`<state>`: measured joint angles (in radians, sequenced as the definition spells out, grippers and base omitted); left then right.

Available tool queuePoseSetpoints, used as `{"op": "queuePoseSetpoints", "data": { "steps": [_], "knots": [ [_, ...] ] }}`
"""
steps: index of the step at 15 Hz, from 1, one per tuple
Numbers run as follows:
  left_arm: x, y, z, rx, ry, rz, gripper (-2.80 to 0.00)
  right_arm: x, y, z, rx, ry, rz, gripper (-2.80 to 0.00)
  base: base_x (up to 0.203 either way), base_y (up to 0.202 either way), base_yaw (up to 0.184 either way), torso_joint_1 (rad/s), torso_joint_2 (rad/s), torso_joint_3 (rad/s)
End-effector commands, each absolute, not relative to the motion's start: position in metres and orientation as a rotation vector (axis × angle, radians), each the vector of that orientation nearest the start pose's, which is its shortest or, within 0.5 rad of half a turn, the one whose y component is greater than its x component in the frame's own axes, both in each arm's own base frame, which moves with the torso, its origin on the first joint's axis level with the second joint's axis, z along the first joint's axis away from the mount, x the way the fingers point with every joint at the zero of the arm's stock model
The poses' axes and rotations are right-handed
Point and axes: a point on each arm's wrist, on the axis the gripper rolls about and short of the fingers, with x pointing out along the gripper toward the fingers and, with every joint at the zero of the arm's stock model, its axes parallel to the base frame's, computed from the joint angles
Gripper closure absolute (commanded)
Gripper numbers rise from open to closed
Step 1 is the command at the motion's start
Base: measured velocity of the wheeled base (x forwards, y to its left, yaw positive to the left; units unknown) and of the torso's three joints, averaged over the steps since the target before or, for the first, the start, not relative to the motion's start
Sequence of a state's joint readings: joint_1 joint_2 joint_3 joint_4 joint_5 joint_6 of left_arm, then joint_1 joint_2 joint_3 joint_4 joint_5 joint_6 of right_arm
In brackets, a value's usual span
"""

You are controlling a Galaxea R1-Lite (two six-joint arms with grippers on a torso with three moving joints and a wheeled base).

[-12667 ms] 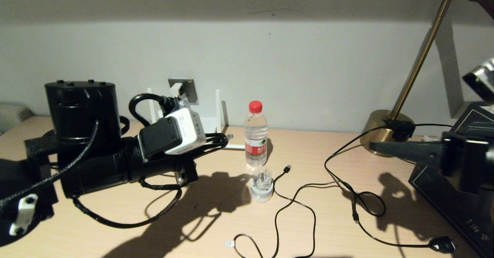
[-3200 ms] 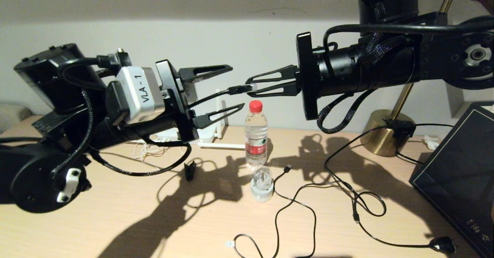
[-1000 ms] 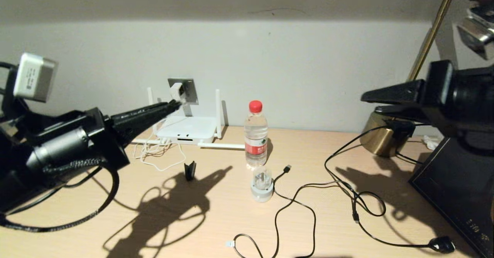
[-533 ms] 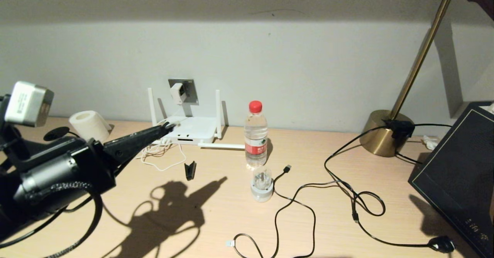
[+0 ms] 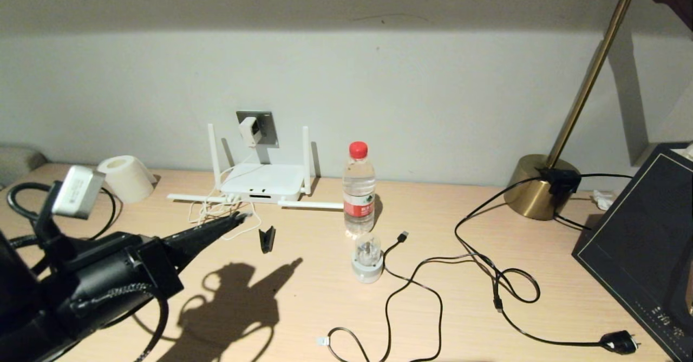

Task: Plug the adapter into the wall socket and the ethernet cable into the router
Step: Align cable and router interface

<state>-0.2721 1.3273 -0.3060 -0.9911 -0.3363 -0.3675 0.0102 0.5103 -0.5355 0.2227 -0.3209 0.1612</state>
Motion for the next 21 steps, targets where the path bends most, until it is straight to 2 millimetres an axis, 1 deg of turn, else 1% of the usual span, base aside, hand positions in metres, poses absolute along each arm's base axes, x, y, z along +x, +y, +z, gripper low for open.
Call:
{"op": "queuePoseSetpoints", "data": {
  "steps": [1,3,4,5,6,8,11,13,14,15,18,20,21],
  "knots": [
    [0.19,-0.059,0.165,-0.347,0.195,-0.537,0.0,-0.019,-0.007,0.176,0.054,0.095,-0.334,0.0,0.0,0.0,0.0,0.0,0.0,0.0],
    [0.205,-0.058,0.155,-0.276,0.218,-0.465,0.0,-0.037,-0.005,0.15,-0.027,0.033,-0.276,0.0,0.0,0.0,0.0,0.0,0.0,0.0],
    [0.212,-0.059,0.148,-0.24,0.236,-0.422,0.0,-0.042,-0.004,0.134,-0.051,0.014,-0.211,0.0,0.0,0.0,0.0,0.0,0.0,0.0],
    [0.22,-0.059,0.14,-0.216,0.252,-0.374,0.0,-0.039,-0.003,0.109,-0.075,0.037,-0.144,0.0,0.0,0.0,0.0,0.0,0.0,0.0],
    [0.227,-0.06,0.132,-0.206,0.262,-0.35,0.0,-0.033,-0.002,0.09,-0.087,0.057,-0.1,0.0,0.0,0.0,0.0,0.0,0.0,0.0],
    [0.238,-0.059,0.118,-0.196,0.257,-0.309,0.0,-0.022,0.0,0.076,-0.089,-0.021,-0.021,0.0,0.0,0.0,0.0,0.0,0.0,0.0],
    [0.258,-0.059,0.096,-0.188,0.235,-0.238,0.0,-0.021,0.001,0.075,-0.173,-0.044,0.029,0.0,0.0,0.0,0.0,0.0,0.0,0.0],
    [0.265,-0.059,0.085,-0.189,0.214,-0.225,0.0,-0.02,0.002,0.075,-0.133,-0.04,0.047,0.0,0.0,0.0,0.0,0.0,0.0,0.0],
    [0.262,-0.058,0.082,-0.189,0.21,-0.224,0.0,-0.02,0.001,0.074,-0.123,-0.038,0.026,0.0,0.0,0.0,0.0,0.0,0.0,0.0],
    [0.264,-0.059,0.077,-0.183,0.213,-0.226,0.0,-0.021,0.001,0.075,-0.136,-0.042,0.014,0.0,0.0,0.0,0.0,0.0,0.0,0.0],
    [0.263,-0.059,0.072,-0.146,0.208,-0.23,0.0,-0.02,0.001,0.074,-0.131,-0.042,0.016,0.0,0.0,0.0,0.0,0.0,0.0,0.0],
    [0.263,-0.06,0.064,-0.135,0.242,-0.231,0.0,-0.02,0.001,0.075,-0.061,-0.05,0.007,0.0,0.0,0.0,0.0,0.0,0.0,0.0],
    [0.26,-0.06,0.063,-0.135,0.248,-0.227,0.0,-0.02,0.0,0.074,-0.035,-0.049,-0.004,0.0,0.0,0.0,0.0,0.0,0.0,0.0]
  ]
}}
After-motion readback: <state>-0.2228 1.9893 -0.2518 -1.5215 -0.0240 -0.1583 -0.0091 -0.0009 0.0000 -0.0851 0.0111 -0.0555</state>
